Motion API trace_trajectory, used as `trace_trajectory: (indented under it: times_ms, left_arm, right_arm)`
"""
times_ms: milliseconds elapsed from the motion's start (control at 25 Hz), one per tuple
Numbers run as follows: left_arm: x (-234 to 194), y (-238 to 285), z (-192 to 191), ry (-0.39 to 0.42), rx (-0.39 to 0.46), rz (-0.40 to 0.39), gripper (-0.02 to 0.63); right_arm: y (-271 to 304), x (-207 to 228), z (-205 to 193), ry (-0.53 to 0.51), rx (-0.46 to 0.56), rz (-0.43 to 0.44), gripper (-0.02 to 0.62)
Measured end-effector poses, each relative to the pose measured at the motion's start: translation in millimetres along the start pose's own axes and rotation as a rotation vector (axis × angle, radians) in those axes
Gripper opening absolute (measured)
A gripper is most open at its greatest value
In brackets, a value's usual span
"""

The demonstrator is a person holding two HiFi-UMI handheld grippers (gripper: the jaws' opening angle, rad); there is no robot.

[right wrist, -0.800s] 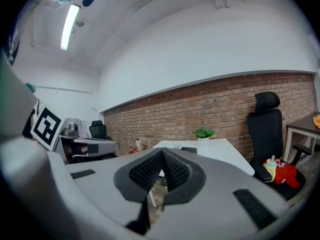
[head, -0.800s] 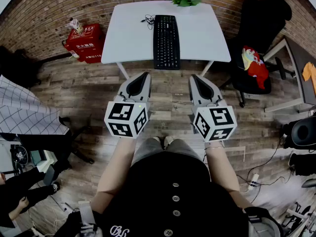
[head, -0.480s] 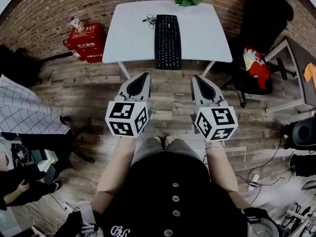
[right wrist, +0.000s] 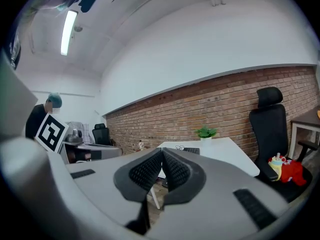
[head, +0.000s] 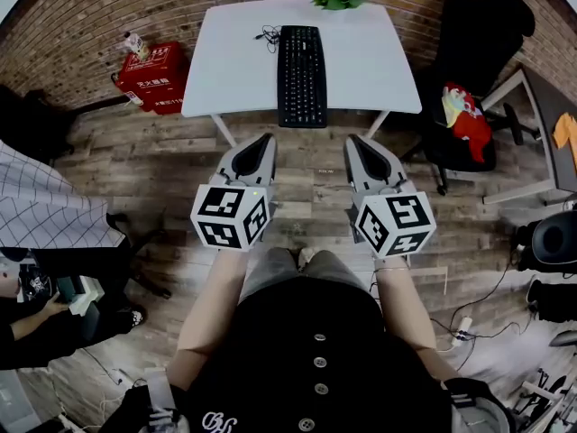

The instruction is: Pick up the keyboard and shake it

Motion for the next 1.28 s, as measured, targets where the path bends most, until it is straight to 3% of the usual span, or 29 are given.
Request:
trace_trajectory:
  times_ms: [360, 640, 1080, 1280]
  left_arm:
    - [14.3, 17.2, -7.8, -0.059, 0.008, 0.000, 0.018]
    - [9.4, 36.1, -12.4, -0.059, -0.021, -0.008, 0.018]
    - [-51.8, 108.3, 3.8, -0.061, -0.064, -0.056, 0.018]
    - [-87.3, 148.6, 22.0, -0.075, -0.069, -0.121, 0.018]
  right_arm:
    - [3.1, 23.1, -5.9, 0.019, -0.025, 0.042, 0.028]
    - [15.8, 35.0, -13.0, 0.000, -0.050, 0.046, 0.026]
    - [96.5, 63.9, 3.2, 0.008, -0.057, 0.018, 0.027]
    - [149.3, 79.1, 20.1, 0.004, -0.060, -0.006, 0.027]
Point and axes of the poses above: the fingertips, and each gripper's own axes: y forward along the fingers, x to its right, z out of its top, the point moved 6 cm from there along -y, backward along the fingers, and after that the axes turned 4 degrees about -x, right-handed, at the moved point
